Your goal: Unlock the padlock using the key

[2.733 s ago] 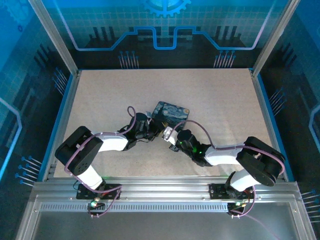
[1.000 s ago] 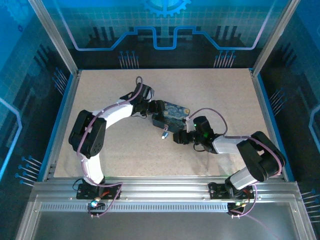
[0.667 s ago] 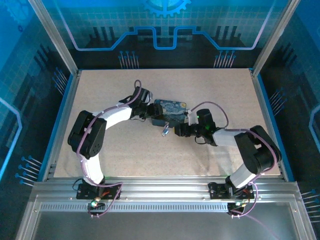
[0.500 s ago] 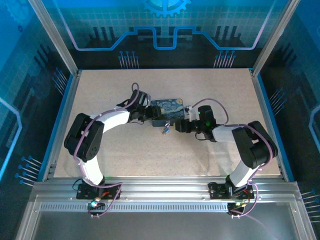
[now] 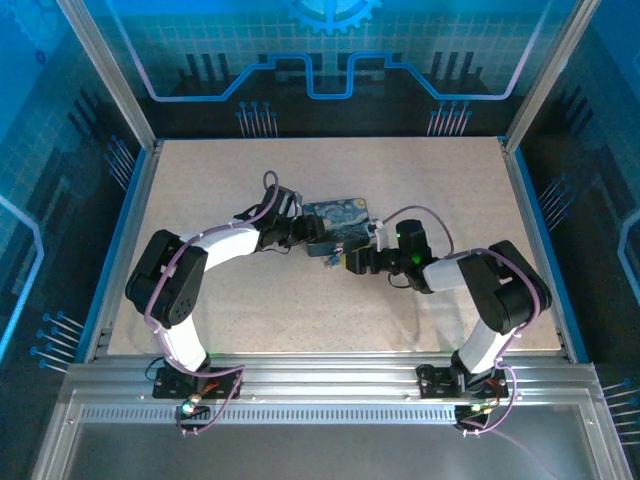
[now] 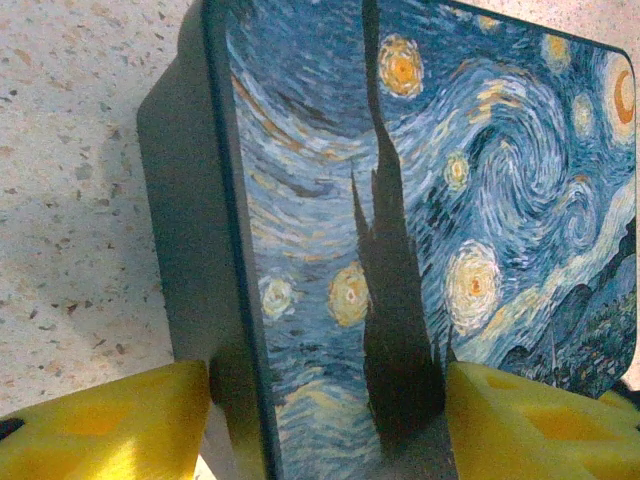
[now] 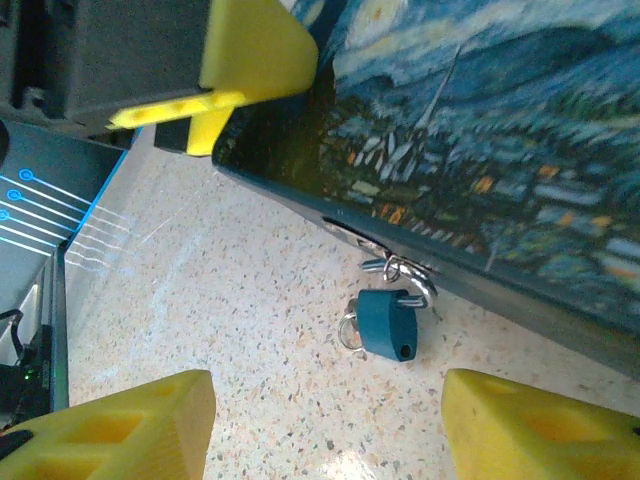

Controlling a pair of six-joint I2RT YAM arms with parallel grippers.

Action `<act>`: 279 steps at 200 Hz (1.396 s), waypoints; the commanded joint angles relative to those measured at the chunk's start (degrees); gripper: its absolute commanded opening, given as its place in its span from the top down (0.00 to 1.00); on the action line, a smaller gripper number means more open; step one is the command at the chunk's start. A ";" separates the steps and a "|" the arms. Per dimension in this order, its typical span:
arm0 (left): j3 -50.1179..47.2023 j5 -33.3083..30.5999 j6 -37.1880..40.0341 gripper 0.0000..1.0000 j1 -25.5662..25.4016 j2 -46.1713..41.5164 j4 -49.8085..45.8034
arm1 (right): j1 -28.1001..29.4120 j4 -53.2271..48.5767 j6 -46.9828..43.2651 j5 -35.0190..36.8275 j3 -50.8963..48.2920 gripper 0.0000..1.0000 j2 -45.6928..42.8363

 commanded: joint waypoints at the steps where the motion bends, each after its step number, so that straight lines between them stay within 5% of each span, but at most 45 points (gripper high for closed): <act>1: -1.91 -0.13 -0.82 0.36 -1.16 0.26 -3.39 | 1.10 4.07 1.55 -0.13 1.94 0.37 2.69; 88: -1.98 -0.38 -1.41 0.36 -1.43 0.49 -2.95 | 2.02 11.72 3.92 0.44 4.42 0.39 11.16; 199: -2.08 -0.78 -1.59 0.36 -1.51 0.16 -2.89 | 2.19 17.15 5.46 1.48 4.52 0.58 14.28; 279: -2.78 -1.02 -2.48 0.36 -1.56 -0.28 -2.44 | 0.95 17.91 8.63 4.27 3.28 0.43 13.37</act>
